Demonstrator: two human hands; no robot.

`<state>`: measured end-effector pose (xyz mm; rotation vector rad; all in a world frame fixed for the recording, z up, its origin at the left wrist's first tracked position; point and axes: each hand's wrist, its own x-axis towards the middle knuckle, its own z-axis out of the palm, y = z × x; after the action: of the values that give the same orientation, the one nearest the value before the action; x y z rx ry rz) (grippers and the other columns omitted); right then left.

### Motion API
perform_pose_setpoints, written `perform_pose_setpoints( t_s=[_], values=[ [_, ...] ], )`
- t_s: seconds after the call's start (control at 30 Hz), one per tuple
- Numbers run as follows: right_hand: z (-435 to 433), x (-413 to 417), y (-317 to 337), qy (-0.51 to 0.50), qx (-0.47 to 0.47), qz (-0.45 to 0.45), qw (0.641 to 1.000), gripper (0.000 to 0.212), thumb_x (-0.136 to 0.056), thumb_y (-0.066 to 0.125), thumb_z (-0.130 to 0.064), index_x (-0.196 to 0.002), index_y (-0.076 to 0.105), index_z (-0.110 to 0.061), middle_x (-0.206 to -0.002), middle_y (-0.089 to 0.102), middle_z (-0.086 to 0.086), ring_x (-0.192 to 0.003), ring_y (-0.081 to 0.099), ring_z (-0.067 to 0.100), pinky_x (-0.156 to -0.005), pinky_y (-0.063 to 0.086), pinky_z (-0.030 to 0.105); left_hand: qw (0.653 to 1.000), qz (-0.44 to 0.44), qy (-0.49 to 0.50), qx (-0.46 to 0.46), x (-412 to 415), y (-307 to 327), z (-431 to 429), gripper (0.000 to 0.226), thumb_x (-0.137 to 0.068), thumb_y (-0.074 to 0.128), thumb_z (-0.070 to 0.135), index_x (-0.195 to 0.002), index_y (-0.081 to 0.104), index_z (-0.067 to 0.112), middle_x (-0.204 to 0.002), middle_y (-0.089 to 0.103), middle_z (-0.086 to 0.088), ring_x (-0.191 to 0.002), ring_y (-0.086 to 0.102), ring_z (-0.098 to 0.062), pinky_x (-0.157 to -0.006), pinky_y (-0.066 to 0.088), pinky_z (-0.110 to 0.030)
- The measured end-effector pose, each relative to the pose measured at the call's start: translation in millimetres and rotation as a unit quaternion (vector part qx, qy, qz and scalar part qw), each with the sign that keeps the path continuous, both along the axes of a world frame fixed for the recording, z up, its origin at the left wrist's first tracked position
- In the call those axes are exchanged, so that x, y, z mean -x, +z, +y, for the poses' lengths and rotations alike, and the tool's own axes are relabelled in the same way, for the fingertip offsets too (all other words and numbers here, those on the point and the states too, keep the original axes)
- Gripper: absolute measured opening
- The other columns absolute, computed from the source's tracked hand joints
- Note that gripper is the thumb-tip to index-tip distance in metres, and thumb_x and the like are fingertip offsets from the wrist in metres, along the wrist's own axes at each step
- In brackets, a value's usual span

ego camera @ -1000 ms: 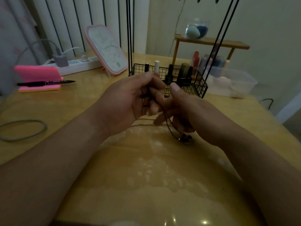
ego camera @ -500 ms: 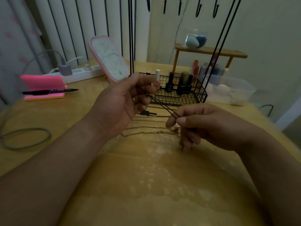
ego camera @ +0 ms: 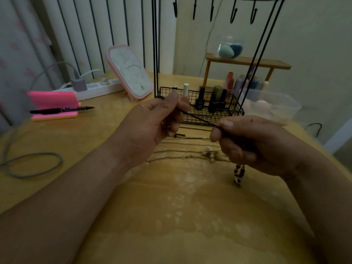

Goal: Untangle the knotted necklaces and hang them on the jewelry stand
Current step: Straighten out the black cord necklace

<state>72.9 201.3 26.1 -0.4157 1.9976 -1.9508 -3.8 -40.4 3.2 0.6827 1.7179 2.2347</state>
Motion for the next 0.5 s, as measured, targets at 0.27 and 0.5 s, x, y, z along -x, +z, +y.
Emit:
perform_pose_setpoints(
  t_s=[0.27, 0.5],
  values=[
    [0.3, -2.8, 4.0, 0.053, 0.061, -0.047, 0.996, 0.033, -0.098, 0.052, -0.029, -0.103, 0.073, -0.005, -0.071, 0.069, 0.014, -0.048, 0.063, 0.017, -0.044, 0.049, 0.023, 0.994, -0.029, 0.104, -0.023, 5.2, 1.8, -6.1, 0.038, -0.105, 0.053, 0.047, -0.081, 0.058, 0.018, -0.065, 0.047, 0.001, -0.059, 0.043, -0.013, -0.053, 0.032, -0.027],
    [3.3, -3.5, 2.7, 0.087, 0.094, -0.077, 0.989, 0.048, -0.096, 0.039, -0.021, -0.128, 0.068, 0.001, -0.098, 0.074, 0.025, -0.076, 0.075, 0.03, -0.064, 0.061, 0.035, 0.991, -0.039, 0.123, -0.022, 7.0, 0.4, -4.5, 0.039, -0.106, 0.052, 0.048, -0.082, 0.059, 0.017, -0.066, 0.048, 0.001, -0.059, 0.044, -0.014, -0.052, 0.032, -0.027]
  ],
)
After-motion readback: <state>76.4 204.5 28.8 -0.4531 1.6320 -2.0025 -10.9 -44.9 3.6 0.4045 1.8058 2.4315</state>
